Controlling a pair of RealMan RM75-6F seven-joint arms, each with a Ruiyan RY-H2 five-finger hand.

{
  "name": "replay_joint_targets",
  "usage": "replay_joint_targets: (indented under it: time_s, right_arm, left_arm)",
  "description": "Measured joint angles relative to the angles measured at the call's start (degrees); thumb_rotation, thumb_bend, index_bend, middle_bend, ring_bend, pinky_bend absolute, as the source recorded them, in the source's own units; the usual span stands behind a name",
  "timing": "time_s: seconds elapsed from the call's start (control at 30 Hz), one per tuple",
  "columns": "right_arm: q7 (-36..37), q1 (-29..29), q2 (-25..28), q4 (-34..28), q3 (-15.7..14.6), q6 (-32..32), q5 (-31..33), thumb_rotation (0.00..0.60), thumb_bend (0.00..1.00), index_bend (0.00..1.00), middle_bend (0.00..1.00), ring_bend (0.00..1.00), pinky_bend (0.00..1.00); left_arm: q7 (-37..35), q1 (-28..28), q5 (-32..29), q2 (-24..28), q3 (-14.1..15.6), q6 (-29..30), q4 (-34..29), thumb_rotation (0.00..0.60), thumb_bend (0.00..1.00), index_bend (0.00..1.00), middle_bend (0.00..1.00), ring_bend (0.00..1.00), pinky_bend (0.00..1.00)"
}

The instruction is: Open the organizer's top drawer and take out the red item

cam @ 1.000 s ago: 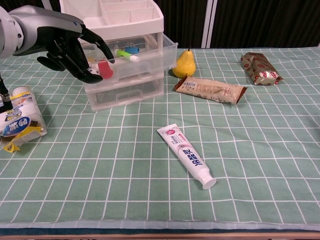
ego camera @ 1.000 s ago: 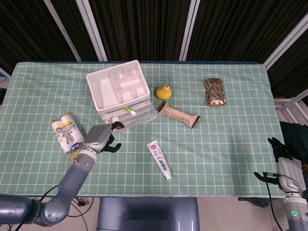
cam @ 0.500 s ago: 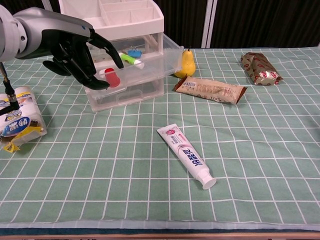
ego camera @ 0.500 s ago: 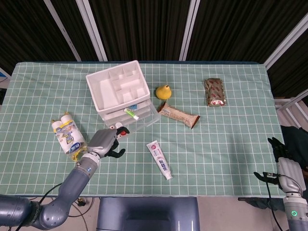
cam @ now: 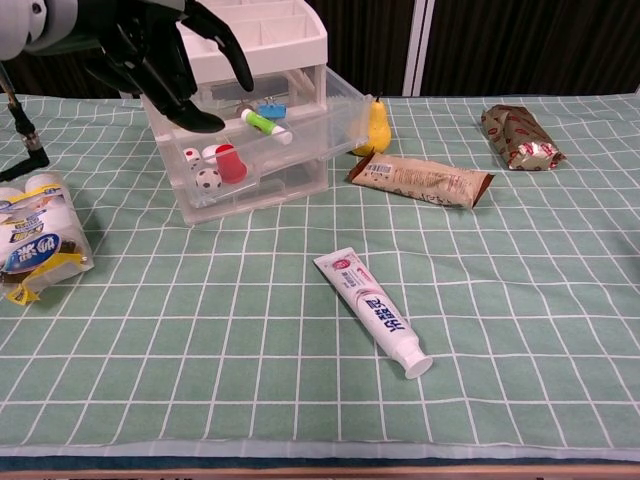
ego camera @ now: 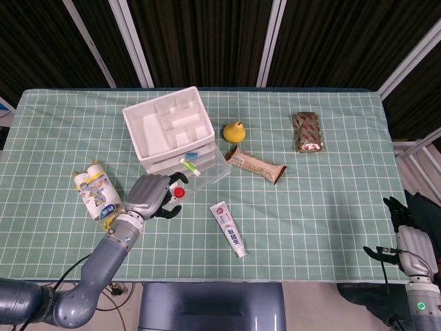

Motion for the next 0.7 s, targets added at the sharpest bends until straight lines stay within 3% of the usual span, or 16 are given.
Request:
replay_joint_targets:
  time_s: [0.2,0.37,0.7]
  right_arm:
    - [0.05,0.02,0.03,-0.02,0.02,-0.12,0.13,0.6,0.07,0.0,0.0,0.0,0.23]
    - [0.06,0.02,0.04,-0.07,0.02,-0.15,0.19,0.6,0.07,0.0,0.0,0.0,0.23]
    - [0.32,0.04,0.1,-0.11,0.08,-0.33,0.41,0.6,0.07,0.0,0.0,0.0,0.23]
  left_arm:
    - [8.99,-4.66,-2.75,2.48,0.71,-0.86,2.61,0.6,0.23,0.37,1.0,1.0,1.0]
    - [17.03,-10.52,-9.15,4.52,1.89,-4.94,7.34,0.6,0.21,0.38,1.0,1.0,1.0]
    - [23.12,-18.19,-18.32,4.84,4.75,-13.43,15.8,0.6,0.21,0.41,1.0,1.0,1.0]
